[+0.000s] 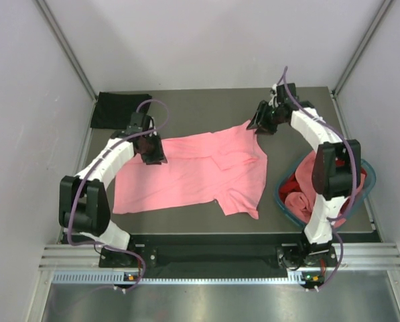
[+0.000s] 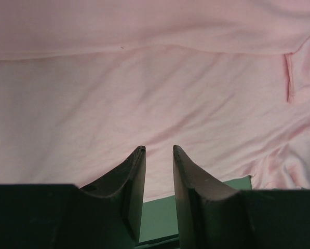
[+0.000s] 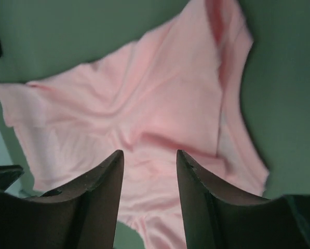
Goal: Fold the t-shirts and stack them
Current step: Fold the tshirt
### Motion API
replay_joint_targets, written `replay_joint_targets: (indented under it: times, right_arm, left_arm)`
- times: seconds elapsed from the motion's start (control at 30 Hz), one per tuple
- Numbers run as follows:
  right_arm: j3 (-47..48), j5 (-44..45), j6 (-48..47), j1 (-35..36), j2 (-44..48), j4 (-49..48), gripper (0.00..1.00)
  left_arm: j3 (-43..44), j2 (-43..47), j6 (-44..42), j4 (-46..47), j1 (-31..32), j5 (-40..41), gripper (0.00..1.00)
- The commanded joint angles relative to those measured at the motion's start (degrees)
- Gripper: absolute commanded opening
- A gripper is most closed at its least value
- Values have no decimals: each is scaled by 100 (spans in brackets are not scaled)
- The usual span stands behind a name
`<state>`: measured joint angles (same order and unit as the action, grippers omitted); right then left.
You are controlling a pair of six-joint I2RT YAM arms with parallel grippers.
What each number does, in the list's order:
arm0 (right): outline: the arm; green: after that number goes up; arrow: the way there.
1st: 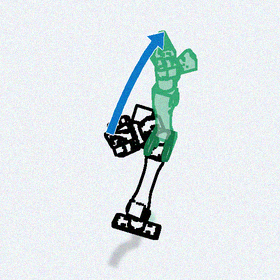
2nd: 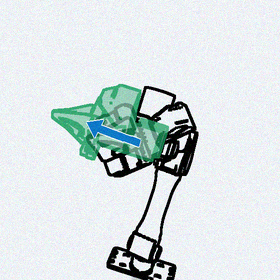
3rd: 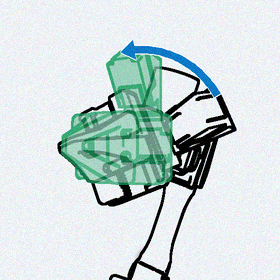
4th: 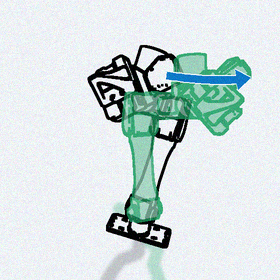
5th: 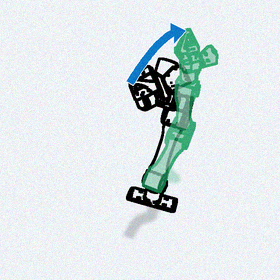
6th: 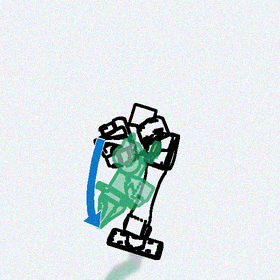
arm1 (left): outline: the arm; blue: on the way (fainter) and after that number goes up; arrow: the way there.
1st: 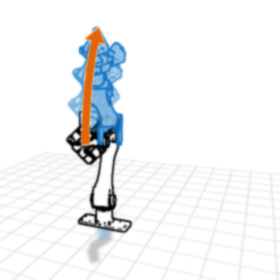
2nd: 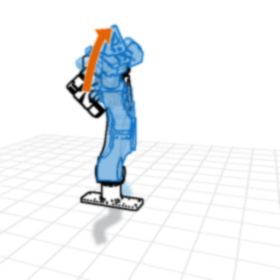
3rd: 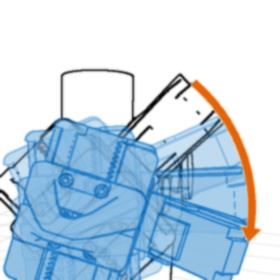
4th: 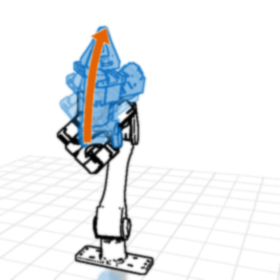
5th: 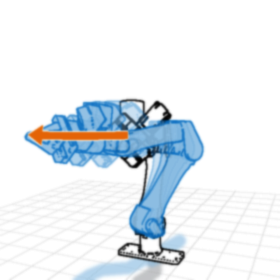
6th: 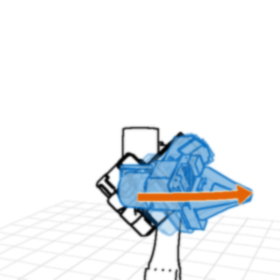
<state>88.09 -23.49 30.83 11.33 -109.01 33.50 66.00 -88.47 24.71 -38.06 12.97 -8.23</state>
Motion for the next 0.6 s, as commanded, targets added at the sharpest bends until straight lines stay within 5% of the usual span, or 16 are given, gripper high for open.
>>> replay_joint_targets:
  times: [0.0,0.57]
  right_arm:
    - [559,591,-675,-157,-461,-70,46]
    - [2906,468,-578,-272,-2563,-414,49]
  left_arm:
    - [256,-144,-142,132,-470,-310,33]
    - [906,-1304,43,396,-2062,-1049,32]
